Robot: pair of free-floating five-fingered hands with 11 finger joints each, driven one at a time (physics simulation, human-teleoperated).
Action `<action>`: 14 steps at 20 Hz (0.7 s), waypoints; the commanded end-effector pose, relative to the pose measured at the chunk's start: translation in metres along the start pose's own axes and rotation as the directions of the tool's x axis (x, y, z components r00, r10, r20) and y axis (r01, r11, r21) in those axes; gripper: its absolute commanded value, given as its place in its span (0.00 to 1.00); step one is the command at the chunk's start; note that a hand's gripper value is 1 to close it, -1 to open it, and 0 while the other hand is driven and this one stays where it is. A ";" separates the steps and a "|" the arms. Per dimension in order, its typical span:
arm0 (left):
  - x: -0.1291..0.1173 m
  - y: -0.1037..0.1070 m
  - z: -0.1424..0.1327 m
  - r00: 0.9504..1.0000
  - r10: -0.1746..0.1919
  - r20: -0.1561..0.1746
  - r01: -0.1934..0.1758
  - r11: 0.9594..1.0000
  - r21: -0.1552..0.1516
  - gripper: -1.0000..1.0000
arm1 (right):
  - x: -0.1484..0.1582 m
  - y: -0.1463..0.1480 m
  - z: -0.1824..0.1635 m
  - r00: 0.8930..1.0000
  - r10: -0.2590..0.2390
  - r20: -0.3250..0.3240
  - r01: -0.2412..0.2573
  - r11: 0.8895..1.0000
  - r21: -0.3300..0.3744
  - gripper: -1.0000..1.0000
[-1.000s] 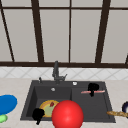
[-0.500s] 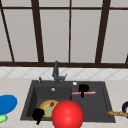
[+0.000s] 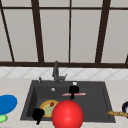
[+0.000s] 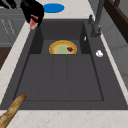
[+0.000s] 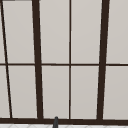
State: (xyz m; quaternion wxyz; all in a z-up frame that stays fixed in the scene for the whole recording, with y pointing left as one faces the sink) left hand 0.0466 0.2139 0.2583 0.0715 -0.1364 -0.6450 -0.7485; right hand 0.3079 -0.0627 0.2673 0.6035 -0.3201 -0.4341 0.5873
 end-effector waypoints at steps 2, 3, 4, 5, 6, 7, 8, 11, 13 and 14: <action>0.000 0.000 0.000 1.000 0.000 0.000 0.000 1.000 0.000 0.50 | 0.037 0.016 -0.006 1.000 0.000 0.000 0.000 1.000 -0.003 1.00; 0.000 0.000 0.000 1.000 0.000 0.000 0.000 1.000 0.000 0.50 | 0.045 0.020 -0.008 1.000 0.000 0.000 0.000 1.000 0.000 1.00; 0.000 0.000 0.000 1.000 0.000 0.000 0.000 1.000 0.000 0.50 | 0.053 0.025 -0.008 1.000 0.000 0.000 0.000 1.000 -0.001 1.00; 0.000 0.000 0.000 1.000 0.000 0.000 0.000 1.000 0.000 0.50 | 0.060 0.031 -0.008 1.000 0.001 0.002 -0.001 1.000 -0.004 1.00; 0.000 0.000 0.000 1.000 0.000 0.000 0.000 1.000 0.000 0.50 | 0.068 0.036 -0.007 1.000 0.011 0.007 -0.011 1.000 0.000 1.00; 0.000 0.000 0.000 1.000 0.000 0.000 0.000 1.000 0.000 0.50 | 0.074 0.044 -0.005 1.000 0.020 0.016 -0.020 1.000 -0.002 1.00; 0.000 0.000 0.000 1.000 0.000 0.000 0.000 1.000 0.000 0.50 | 0.082 0.049 -0.006 1.000 0.020 0.014 -0.020 1.000 -0.003 1.00; 0.000 0.000 0.000 1.000 0.000 0.000 0.000 1.000 0.000 0.50 | 0.103 0.074 -0.012 1.000 0.015 0.003 -0.015 1.000 -0.009 1.00; 0.000 0.000 0.000 1.000 0.000 0.000 0.000 1.000 0.000 0.50 | 0.118 0.088 -0.016 1.000 0.016 -0.006 -0.016 1.000 -0.005 1.00; 0.000 0.000 0.000 1.000 0.000 0.000 0.000 1.000 0.000 0.50 | 0.126 0.096 -0.019 1.000 0.023 -0.013 -0.023 1.000 0.004 1.00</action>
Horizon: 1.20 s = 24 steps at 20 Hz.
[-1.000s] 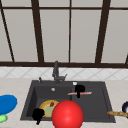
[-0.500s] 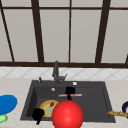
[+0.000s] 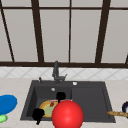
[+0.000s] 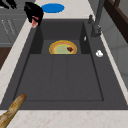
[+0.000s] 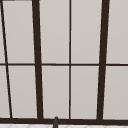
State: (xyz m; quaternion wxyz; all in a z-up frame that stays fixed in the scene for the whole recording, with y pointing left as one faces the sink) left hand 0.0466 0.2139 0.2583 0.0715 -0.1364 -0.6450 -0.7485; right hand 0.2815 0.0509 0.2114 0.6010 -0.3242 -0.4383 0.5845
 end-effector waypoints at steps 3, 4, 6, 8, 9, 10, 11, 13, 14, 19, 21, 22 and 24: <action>0.000 0.000 0.000 1.000 0.000 0.000 0.000 1.000 0.000 0.50 | 0.041 0.047 -0.013 0.999 0.037 -0.019 -0.037 0.999 0.015 1.00; 0.000 0.000 0.000 1.000 0.000 0.000 0.000 1.000 0.000 0.50 | 0.049 0.054 -0.016 0.999 0.047 -0.023 -0.047 0.999 0.011 1.00; 0.000 0.000 0.000 1.000 0.000 0.000 0.000 1.000 0.000 0.50 | 0.062 0.069 -0.023 0.998 0.056 -0.025 -0.056 0.998 0.008 1.00; 0.000 0.000 0.000 1.000 0.000 0.000 0.000 1.000 0.000 0.50 | 0.065 0.075 -0.031 0.997 0.065 -0.036 -0.063 0.996 0.061 1.00; 0.000 0.000 0.000 1.000 0.000 0.000 0.000 1.000 0.000 0.50 | 0.068 0.079 -0.036 0.997 0.066 -0.037 -0.063 0.995 0.076 1.00; 0.000 0.000 0.000 1.000 0.000 0.000 0.000 1.000 0.000 0.50 | 0.068 0.084 -0.039 0.996 0.075 -0.040 -0.072 0.994 0.076 1.00; 0.000 0.000 0.000 1.000 0.000 0.000 0.000 1.000 0.000 0.50 | 0.069 0.088 -0.043 0.996 0.083 -0.042 -0.080 0.994 0.075 1.00; 0.000 0.000 0.000 1.000 0.000 0.000 0.000 1.000 0.000 0.50 | 0.069 0.100 -0.049 0.996 0.079 -0.038 -0.077 0.995 0.067 1.00; 0.000 0.000 0.000 1.000 0.000 0.000 0.000 1.000 0.000 0.50 | 0.070 0.100 -0.052 0.996 0.076 -0.036 -0.073 0.995 0.064 1.00; 0.000 0.000 0.000 1.000 0.000 0.000 0.000 1.000 0.000 0.50 | 0.069 0.119 -0.076 0.999 0.031 -0.015 -0.030 0.998 0.058 1.00; 0.000 0.000 0.000 1.000 0.000 0.000 0.000 1.000 0.000 0.50 | 0.069 0.131 -0.088 1.000 0.028 -0.012 -0.028 0.999 0.043 1.00; 0.000 0.000 0.000 1.000 0.000 0.000 0.000 1.000 0.000 0.50 | 0.067 0.139 -0.094 1.000 0.023 -0.008 -0.023 0.999 0.038 1.00; 0.000 0.000 0.000 1.000 0.000 0.000 0.000 1.000 0.000 0.50 | 0.067 0.153 -0.103 1.000 0.016 -0.004 -0.016 1.000 0.023 1.00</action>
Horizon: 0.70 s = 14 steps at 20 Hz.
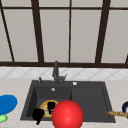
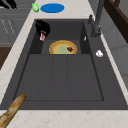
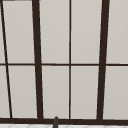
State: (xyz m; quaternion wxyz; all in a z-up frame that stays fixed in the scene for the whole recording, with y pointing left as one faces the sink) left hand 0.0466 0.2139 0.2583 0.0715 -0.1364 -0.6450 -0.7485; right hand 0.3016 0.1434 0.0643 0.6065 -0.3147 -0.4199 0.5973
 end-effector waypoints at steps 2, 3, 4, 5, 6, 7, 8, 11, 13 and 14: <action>0.000 0.000 0.000 1.000 0.000 0.000 0.000 1.000 0.000 0.50 | -0.001 0.031 -0.026 1.000 0.004 0.002 -0.004 0.999 -0.034 1.00; 0.000 0.000 0.000 1.000 0.000 0.000 0.000 1.000 0.000 0.50 | 0.000 0.037 -0.032 1.000 0.005 0.002 -0.004 0.999 -0.035 1.00; 0.000 0.000 0.000 1.000 0.000 0.000 0.000 1.000 0.000 0.50 | 0.001 0.042 -0.037 1.000 -0.001 -0.009 0.001 1.000 -0.025 1.00; 0.000 0.000 0.000 1.000 0.000 0.000 0.000 1.000 0.000 0.50 | 0.000 0.047 -0.042 1.000 -0.008 -0.025 0.008 1.000 -0.022 1.00; 0.000 0.000 0.000 1.000 0.000 0.000 0.000 1.000 0.000 0.50 | 0.000 0.053 -0.045 0.999 -0.013 -0.036 0.012 1.000 -0.027 1.00; 0.000 0.000 0.000 1.000 0.000 0.000 0.000 1.000 0.000 0.50 | -0.004 0.057 -0.047 0.999 -0.023 -0.038 0.022 0.999 -0.034 1.00; 0.000 0.000 0.000 1.000 0.000 0.000 0.000 1.000 0.000 0.50 | -0.005 0.062 -0.053 0.999 -0.028 -0.033 0.027 0.999 -0.041 1.00; 0.000 0.000 0.000 1.000 0.000 0.000 0.000 1.000 0.000 0.50 | -0.003 0.071 -0.075 1.000 -0.017 -0.023 0.016 0.999 -0.048 1.00; 0.000 0.000 0.000 1.000 0.000 0.000 0.000 1.000 0.000 0.50 | -0.002 0.075 -0.090 1.000 -0.008 -0.019 0.007 0.999 -0.047 1.00; 0.000 0.000 0.000 1.000 0.000 0.000 0.000 1.000 0.000 0.50 | -0.001 0.074 -0.098 1.000 -0.003 -0.023 0.002 0.999 -0.041 1.00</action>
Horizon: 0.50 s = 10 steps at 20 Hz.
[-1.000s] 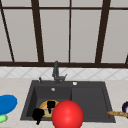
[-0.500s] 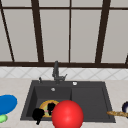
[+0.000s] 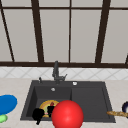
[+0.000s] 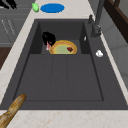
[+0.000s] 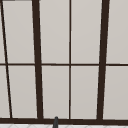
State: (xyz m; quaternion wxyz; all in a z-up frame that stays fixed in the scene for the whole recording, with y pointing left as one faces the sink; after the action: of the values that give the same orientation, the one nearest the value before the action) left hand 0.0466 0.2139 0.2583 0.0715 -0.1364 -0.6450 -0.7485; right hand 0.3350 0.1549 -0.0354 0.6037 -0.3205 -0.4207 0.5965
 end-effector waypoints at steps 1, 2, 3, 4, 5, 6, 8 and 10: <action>0.000 0.000 0.000 1.000 0.000 0.000 0.000 1.000 0.000 0.50 | 0.004 0.002 -0.028 1.000 -0.009 -0.021 0.008 1.000 -0.030 1.00; 0.000 0.000 0.000 1.000 0.000 0.000 0.000 1.000 0.000 0.50 | 0.003 0.003 -0.033 1.000 -0.008 -0.022 0.007 1.000 -0.029 1.00; 0.000 0.000 0.000 1.000 0.000 0.000 0.000 1.000 0.000 0.50 | 0.005 0.003 -0.040 1.000 -0.006 -0.022 0.005 1.000 -0.028 1.00; 0.000 0.000 0.000 1.000 0.000 0.000 0.000 1.000 0.000 0.50 | 0.007 0.004 -0.045 1.000 -0.003 -0.021 0.003 0.999 -0.033 1.00; 0.000 0.000 0.000 1.000 0.000 0.000 0.000 1.000 0.000 0.50 | 0.007 0.005 -0.052 1.000 -0.002 -0.022 0.001 0.999 -0.037 1.00; 0.000 0.000 0.000 1.000 0.000 0.000 0.000 1.000 0.000 0.50 | 0.009 0.012 -0.055 1.000 0.002 -0.020 -0.003 0.998 -0.060 1.00; 0.000 0.000 0.000 1.000 0.000 0.000 0.000 1.000 0.000 0.50 | 0.006 0.020 -0.065 1.000 0.012 -0.003 -0.013 0.995 -0.100 1.00; 0.000 0.000 0.000 1.000 0.000 0.000 0.000 1.000 0.000 0.50 | 0.008 0.025 -0.077 1.000 0.014 0.004 -0.013 0.991 -0.135 0.00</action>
State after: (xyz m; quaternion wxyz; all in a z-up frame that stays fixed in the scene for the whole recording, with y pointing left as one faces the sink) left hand 0.0466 0.2139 0.2583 0.0715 -0.1364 -0.6450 -0.7485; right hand 0.3818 0.1701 -0.0754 0.5922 -0.3422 -0.4376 0.5837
